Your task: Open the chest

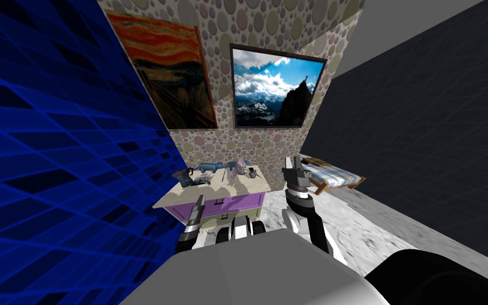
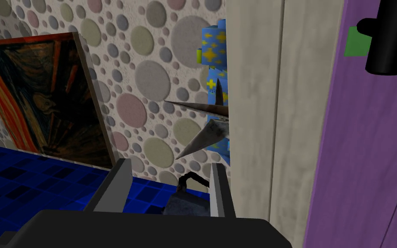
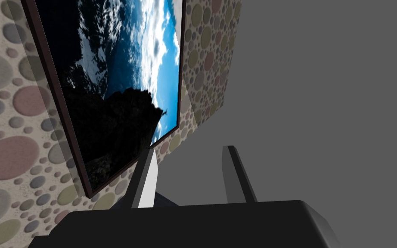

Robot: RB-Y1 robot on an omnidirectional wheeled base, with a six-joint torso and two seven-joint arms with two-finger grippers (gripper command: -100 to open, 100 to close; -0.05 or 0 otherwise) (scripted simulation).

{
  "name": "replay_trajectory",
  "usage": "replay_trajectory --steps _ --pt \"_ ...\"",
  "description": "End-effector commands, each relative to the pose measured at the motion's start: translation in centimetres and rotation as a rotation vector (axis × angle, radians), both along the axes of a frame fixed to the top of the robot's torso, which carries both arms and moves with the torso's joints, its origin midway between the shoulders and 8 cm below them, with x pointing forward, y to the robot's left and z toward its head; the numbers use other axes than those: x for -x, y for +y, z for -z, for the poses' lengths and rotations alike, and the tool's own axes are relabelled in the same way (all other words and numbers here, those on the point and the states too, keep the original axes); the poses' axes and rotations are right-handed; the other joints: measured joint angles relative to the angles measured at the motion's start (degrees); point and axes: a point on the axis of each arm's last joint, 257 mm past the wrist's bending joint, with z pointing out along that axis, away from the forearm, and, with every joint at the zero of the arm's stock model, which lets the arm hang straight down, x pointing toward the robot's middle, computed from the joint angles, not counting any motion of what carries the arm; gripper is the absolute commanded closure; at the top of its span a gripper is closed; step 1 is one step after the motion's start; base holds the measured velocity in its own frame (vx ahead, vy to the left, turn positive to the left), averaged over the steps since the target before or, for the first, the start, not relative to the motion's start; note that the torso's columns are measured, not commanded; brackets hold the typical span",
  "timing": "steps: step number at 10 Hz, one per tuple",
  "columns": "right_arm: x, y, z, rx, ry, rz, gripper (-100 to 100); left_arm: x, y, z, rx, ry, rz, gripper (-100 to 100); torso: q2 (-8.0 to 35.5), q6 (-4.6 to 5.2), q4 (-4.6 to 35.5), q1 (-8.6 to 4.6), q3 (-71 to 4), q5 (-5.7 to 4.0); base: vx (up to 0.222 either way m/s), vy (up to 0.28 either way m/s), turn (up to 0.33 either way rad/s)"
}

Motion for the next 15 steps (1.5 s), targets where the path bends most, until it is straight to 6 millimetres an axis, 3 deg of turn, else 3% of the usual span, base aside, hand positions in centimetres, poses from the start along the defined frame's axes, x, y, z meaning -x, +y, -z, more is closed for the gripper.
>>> replay_trajectory --steps 1,6,9,12,15 --pt "0.0 0.0 0.0 0.0 0.0 0.0 0 1.0 -0.6 2.6 0.007 0.063 0.002 -100 0.0 -0.02 0.0 -0.03 0.0 -0.03 0.003 -0.009 -0.015" --pt "0.0 0.0 0.0 0.0 0.0 0.0 0 1.4 -0.8 3.3 0.01 0.068 0.001 -100 0.0 0.1 0.0 -0.2 0.0 -0.06 0.001 -0.006 0.004" --pt "0.0 0.0 0.0 0.0 0.0 0.0 0 2.4 -1.3 5.2 0.021 0.091 -0.001 -100 0.0 0.05 0.0 -0.16 0.0 -0.02 -0.002 -0.016 -0.021" --pt "0.0 0.0 0.0 0.0 0.0 0.0 0 3.1 -1.5 6.4 0.028 0.111 -0.004 -100 0.5 -0.19 0.7 -0.13 0.1 -0.59 0.001 -0.034 -0.011" --pt "0.0 0.0 0.0 0.0 0.0 0.0 0 4.5 -2.8 8.4 0.057 0.139 -0.008 -100 0.5 -0.21 0.7 -0.13 0.2 -0.6 0.006 -0.015 -0.014"
